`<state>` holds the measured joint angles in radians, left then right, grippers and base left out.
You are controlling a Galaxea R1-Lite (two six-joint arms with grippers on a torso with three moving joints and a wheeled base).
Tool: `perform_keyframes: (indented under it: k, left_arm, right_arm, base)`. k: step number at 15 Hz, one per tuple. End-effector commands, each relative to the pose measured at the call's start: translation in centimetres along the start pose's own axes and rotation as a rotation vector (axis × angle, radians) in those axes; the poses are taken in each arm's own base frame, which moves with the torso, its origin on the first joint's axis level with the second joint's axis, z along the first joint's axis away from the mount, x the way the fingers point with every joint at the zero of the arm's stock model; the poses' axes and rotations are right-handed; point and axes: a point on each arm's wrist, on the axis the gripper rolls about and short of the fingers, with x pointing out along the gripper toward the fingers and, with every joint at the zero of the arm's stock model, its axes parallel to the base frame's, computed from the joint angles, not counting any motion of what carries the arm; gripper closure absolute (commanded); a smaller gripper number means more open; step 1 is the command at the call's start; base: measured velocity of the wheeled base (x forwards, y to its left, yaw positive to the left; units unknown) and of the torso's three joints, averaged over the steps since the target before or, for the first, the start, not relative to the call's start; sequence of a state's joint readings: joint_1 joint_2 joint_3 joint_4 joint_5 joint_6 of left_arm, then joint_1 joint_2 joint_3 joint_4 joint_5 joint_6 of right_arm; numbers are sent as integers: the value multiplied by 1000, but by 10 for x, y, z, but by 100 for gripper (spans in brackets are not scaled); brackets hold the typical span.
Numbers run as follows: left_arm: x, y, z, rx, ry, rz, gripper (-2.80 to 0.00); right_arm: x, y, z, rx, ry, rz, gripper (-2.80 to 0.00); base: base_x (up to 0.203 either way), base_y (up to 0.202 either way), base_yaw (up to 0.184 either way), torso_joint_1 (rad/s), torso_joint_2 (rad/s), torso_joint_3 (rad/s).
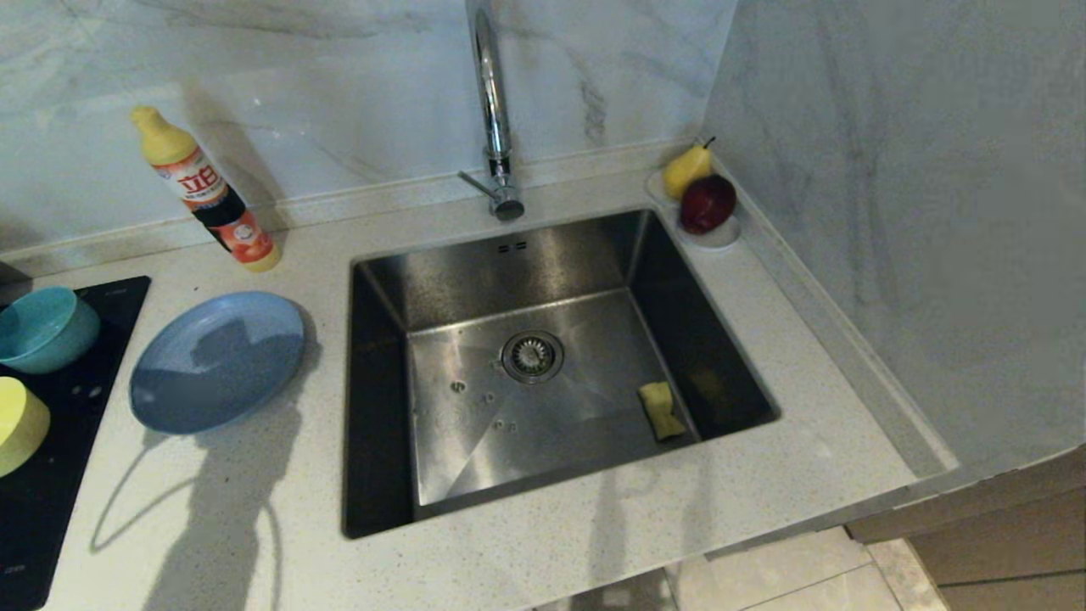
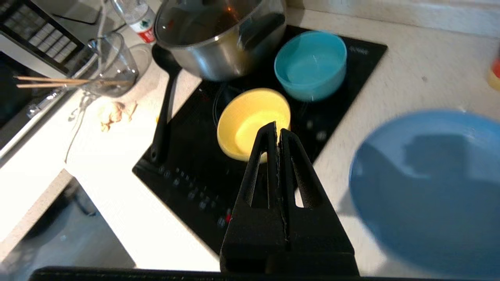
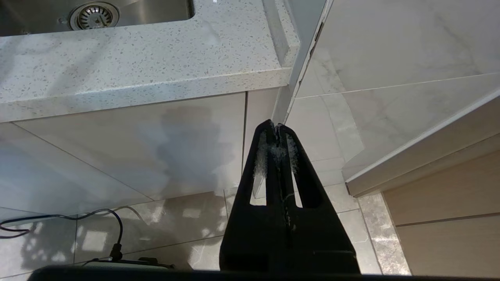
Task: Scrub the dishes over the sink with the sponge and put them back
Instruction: Place the bowl on the plate
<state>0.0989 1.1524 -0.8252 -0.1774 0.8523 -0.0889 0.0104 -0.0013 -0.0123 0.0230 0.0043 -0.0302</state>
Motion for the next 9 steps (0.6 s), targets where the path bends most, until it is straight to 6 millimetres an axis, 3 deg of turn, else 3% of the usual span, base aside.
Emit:
perform_keyframes:
  k: [1, 6, 9]
  left_arm:
    - [44, -35, 0, 56, 57, 55, 0]
    - [128, -60, 14, 50, 98, 134, 0]
    - [147, -53, 18, -1, 226, 18, 0]
  right_arm:
    - [0, 0, 0, 0, -2, -1, 0]
    - [0, 0, 0, 0, -2, 1, 0]
    - [0, 0, 0, 0, -2, 1, 0]
  base:
    - [0, 0, 0, 0, 0, 0]
    - [0, 0, 0, 0, 0, 0]
    - [0, 0, 0, 0, 0, 0]
